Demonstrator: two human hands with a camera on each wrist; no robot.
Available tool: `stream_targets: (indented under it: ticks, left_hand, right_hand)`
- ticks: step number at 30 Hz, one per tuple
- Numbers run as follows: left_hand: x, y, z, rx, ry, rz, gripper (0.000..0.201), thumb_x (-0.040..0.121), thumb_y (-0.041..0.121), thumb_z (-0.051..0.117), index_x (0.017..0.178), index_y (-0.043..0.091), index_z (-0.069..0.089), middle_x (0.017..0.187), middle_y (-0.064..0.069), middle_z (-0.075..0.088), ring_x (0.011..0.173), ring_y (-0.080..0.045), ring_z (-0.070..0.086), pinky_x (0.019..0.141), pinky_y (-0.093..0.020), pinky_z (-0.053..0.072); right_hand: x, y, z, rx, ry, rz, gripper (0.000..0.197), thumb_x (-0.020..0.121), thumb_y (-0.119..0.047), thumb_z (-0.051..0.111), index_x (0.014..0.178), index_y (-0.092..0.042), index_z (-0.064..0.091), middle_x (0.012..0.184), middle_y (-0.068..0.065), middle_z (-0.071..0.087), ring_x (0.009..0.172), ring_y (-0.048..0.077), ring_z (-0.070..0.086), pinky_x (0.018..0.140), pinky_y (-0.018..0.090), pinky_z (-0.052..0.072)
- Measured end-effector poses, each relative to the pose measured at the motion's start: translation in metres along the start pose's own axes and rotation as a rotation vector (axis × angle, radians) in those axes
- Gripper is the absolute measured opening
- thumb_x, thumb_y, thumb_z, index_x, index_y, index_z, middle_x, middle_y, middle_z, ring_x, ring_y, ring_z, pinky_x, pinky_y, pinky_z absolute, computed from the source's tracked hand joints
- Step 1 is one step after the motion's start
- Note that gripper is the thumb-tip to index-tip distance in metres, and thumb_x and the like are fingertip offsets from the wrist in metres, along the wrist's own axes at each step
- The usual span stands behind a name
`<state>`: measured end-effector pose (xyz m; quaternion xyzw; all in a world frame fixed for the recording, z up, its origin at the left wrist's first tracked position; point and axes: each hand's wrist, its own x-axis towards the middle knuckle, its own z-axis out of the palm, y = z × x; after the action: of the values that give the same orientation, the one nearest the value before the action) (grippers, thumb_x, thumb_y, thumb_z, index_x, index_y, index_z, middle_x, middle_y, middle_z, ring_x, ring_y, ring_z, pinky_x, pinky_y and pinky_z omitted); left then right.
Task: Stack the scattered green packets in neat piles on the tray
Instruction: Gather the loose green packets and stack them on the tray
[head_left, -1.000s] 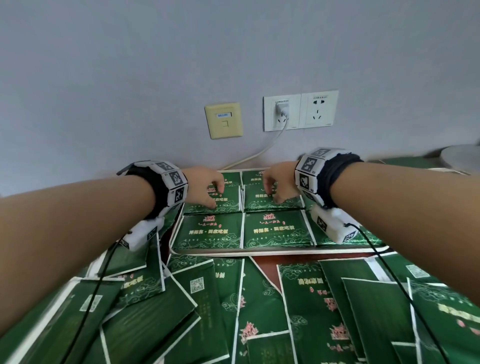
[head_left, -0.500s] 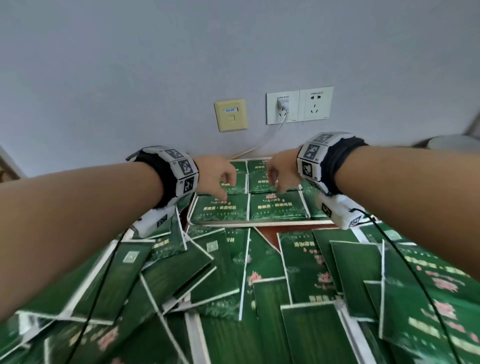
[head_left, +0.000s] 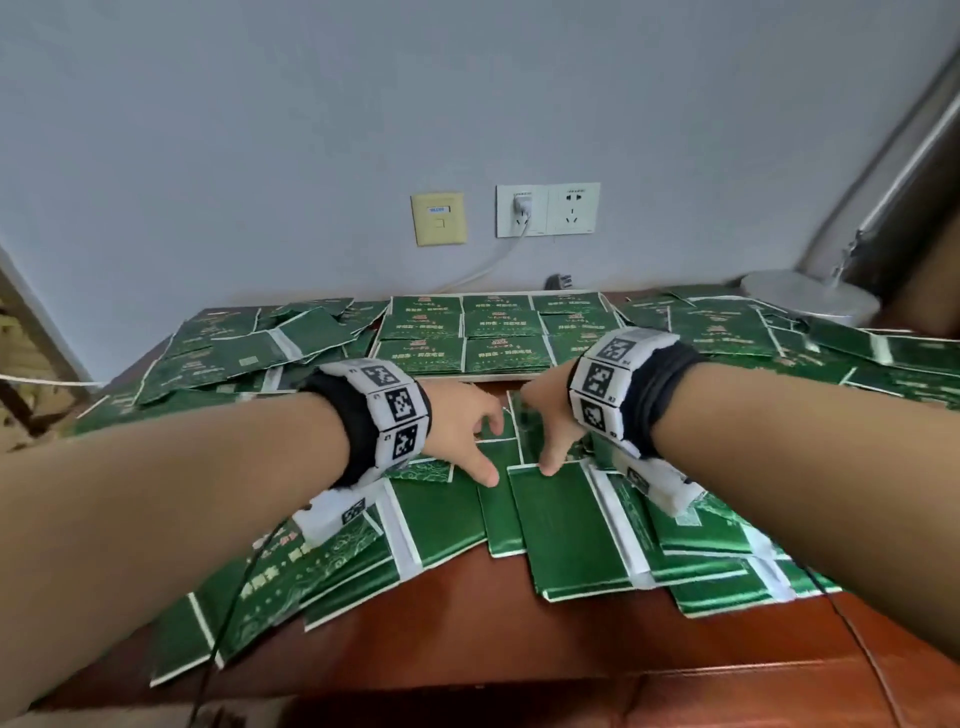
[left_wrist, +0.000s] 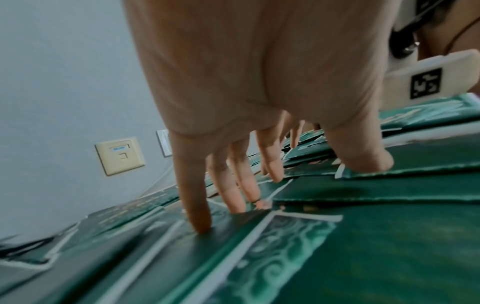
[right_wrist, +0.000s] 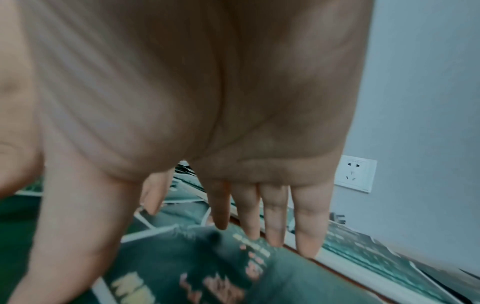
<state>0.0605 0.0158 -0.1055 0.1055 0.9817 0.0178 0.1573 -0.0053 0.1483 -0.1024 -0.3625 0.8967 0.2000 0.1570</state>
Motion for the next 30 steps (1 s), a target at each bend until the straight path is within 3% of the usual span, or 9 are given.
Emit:
stream_targets:
  ticks: [9,11,13,15,20,23,25,26,30]
  left_hand:
    - [0.010,0.011,0.010,0.014,-0.028,-0.131,0.073,0.069,0.047,0.081,0.125,0.015,0.048,0.120,-0.007,0.054,0.102,-0.024,0.057,0.085,-0.032,0.049]
    - [0.012,0.012,0.009,0.048,-0.055,-0.136,0.061,0.071,0.049,0.078,0.113,0.014,0.052,0.109,-0.007,0.054,0.093,-0.022,0.055,0.075,-0.029,0.048]
    - [0.014,0.014,0.009,0.081,-0.068,-0.140,0.050,0.074,0.050,0.075,0.094,0.015,0.048,0.093,-0.005,0.049,0.080,-0.019,0.047,0.058,-0.026,0.037]
    - [0.015,0.016,0.009,0.111,-0.076,-0.147,0.047,0.076,0.051,0.073,0.085,0.017,0.042,0.084,-0.001,0.043,0.077,-0.017,0.043,0.052,-0.021,0.030]
    - [0.015,0.019,0.007,0.153,-0.089,-0.153,0.051,0.080,0.052,0.069,0.097,0.012,0.043,0.087,-0.001,0.043,0.085,-0.019,0.045,0.052,-0.018,0.029]
    - [0.014,0.020,0.006,0.146,-0.086,-0.160,0.059,0.080,0.051,0.068,0.111,0.003,0.054,0.107,-0.010,0.053,0.090,-0.021,0.049,0.057,-0.021,0.036]
    - [0.012,0.022,0.006,0.141,-0.065,-0.164,0.070,0.083,0.050,0.066,0.132,0.003,0.049,0.128,-0.012,0.053,0.108,-0.024,0.053,0.077,-0.027,0.046]
    - [0.011,0.023,0.006,0.138,-0.055,-0.164,0.073,0.084,0.049,0.066,0.138,0.005,0.044,0.135,-0.010,0.049,0.117,-0.024,0.051,0.087,-0.029,0.044]
    - [0.003,0.026,0.002,0.117,-0.064,-0.155,0.074,0.086,0.046,0.065,0.142,0.006,0.038,0.141,-0.010,0.045,0.124,-0.025,0.049,0.092,-0.028,0.040]
  right_hand:
    - [0.003,0.006,0.012,0.094,0.013,0.048,0.070,0.068,-0.052,0.078,0.119,-0.008,0.061,0.113,0.007,0.067,0.102,0.027,0.063,0.089,0.037,0.051]
    - [0.006,0.006,0.010,0.080,0.004,0.069,0.071,0.064,-0.054,0.080,0.117,-0.009,0.062,0.111,0.006,0.068,0.099,0.026,0.064,0.090,0.038,0.052]
    - [0.008,0.004,0.007,0.055,-0.007,0.086,0.073,0.061,-0.056,0.080,0.115,-0.009,0.063,0.109,0.005,0.068,0.096,0.025,0.065,0.089,0.040,0.052]
    - [0.007,0.001,0.005,0.032,-0.015,0.099,0.078,0.062,-0.057,0.079,0.120,-0.008,0.060,0.112,0.006,0.066,0.099,0.026,0.063,0.090,0.040,0.052]
    - [0.002,0.000,0.005,0.052,0.013,0.108,0.088,0.061,-0.060,0.079,0.129,-0.009,0.056,0.116,0.006,0.066,0.104,0.027,0.063,0.092,0.041,0.051]
    - [-0.001,-0.002,0.003,0.040,0.031,0.105,0.085,0.063,-0.060,0.077,0.128,-0.009,0.056,0.114,0.006,0.067,0.103,0.026,0.064,0.091,0.039,0.051]
    - [-0.004,-0.003,0.002,0.037,0.050,0.095,0.078,0.066,-0.057,0.077,0.124,-0.009,0.059,0.110,0.005,0.068,0.099,0.025,0.064,0.087,0.035,0.052]
    - [-0.005,-0.003,0.002,0.039,0.064,0.089,0.073,0.066,-0.056,0.077,0.121,-0.009,0.062,0.106,0.005,0.069,0.096,0.025,0.065,0.084,0.033,0.053]
    - [-0.015,0.000,0.001,0.111,0.161,0.076,0.054,0.073,-0.041,0.078,0.117,-0.012,0.066,0.106,0.002,0.069,0.097,0.022,0.064,0.087,0.031,0.052]
